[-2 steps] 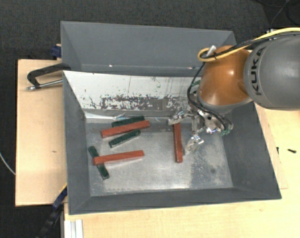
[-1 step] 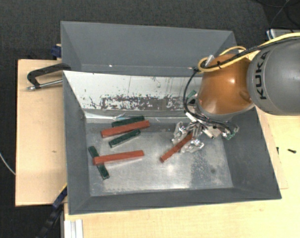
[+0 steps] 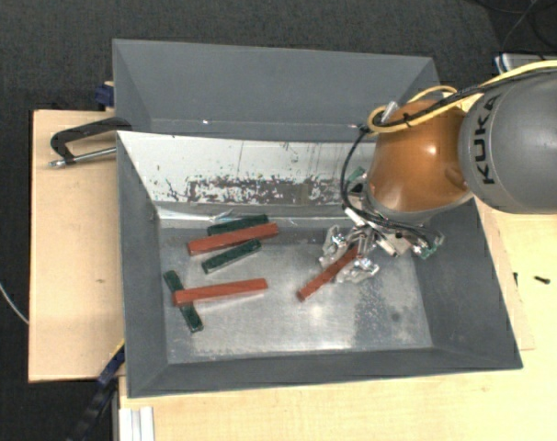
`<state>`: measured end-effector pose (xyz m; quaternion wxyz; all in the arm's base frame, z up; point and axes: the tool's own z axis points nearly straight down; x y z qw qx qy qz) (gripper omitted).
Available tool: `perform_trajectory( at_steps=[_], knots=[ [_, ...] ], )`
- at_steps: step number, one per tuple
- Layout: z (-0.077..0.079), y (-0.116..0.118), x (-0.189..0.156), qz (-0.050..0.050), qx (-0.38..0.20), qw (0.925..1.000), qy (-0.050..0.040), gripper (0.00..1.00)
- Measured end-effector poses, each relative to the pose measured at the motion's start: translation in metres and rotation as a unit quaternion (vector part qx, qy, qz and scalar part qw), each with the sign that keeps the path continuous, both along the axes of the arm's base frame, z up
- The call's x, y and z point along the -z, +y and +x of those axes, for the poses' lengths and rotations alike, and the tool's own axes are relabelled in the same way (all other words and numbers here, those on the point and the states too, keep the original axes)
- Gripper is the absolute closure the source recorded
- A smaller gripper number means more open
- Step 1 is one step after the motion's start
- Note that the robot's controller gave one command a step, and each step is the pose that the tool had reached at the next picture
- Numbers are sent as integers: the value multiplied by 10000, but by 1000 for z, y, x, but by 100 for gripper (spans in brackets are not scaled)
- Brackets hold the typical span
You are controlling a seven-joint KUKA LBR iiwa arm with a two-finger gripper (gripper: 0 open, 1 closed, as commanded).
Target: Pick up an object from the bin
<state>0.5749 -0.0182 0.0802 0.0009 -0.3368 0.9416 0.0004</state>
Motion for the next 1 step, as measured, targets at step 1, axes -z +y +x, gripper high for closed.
perform_trajectory(
  at_steps=[1],
  knots=[
    [-13,33,-121,4,347,9994,-21,100]
  ],
)
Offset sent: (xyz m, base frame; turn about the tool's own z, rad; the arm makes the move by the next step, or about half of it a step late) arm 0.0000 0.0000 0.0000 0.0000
